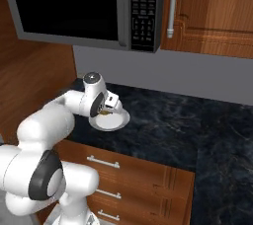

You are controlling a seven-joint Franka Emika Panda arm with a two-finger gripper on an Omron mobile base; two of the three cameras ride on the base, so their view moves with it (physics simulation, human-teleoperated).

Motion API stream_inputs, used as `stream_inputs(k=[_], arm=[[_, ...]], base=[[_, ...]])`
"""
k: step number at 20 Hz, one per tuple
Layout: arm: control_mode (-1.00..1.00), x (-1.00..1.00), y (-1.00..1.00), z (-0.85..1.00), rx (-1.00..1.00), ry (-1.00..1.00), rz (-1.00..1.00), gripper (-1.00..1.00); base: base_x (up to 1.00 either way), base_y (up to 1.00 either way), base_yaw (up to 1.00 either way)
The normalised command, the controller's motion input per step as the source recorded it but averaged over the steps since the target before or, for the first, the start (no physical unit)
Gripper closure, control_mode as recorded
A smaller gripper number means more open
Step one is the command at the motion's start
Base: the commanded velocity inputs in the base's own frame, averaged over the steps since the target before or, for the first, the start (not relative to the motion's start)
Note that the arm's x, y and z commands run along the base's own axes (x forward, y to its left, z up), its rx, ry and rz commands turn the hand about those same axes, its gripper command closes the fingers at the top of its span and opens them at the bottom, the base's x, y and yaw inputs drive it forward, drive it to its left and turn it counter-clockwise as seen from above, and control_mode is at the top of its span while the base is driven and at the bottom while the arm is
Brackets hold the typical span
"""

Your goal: Pick squash from the fridge and place it on the plate on the counter.

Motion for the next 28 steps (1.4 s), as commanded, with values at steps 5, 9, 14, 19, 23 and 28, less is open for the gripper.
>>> stream_inputs(k=[5, 9, 14, 19, 23, 28], arm=[[-1.0, 0.75, 0.02, -0.39, -0.02, 0.05, 0.0, 1.0], [-1.0, 0.5, 0.01, -0.56, -0.02, 0.14, 0.0, 1.0], [-1.0, 0.29, 0.0, -0.48, -0.02, 0.12, 0.0, 1.0], [-1.0, 0.12, 0.0, -0.32, 0.01, 0.04, 0.0, 1.0], [-1.0, 0.0, 0.0, -0.22, 0.03, 0.0, 0.0, 1.0], [-1.0, 0.03, 0.0, -0.24, 0.0, 0.0, 0.0, 1.0]], base=[[0.0, 0.0, 0.0], [0.0, 0.0, 0.0], [0.0, 0.0, 0.0], [0.0, 0.0, 0.0], [0.0, 0.0, 0.0], [0.0, 0.0, 0.0]])
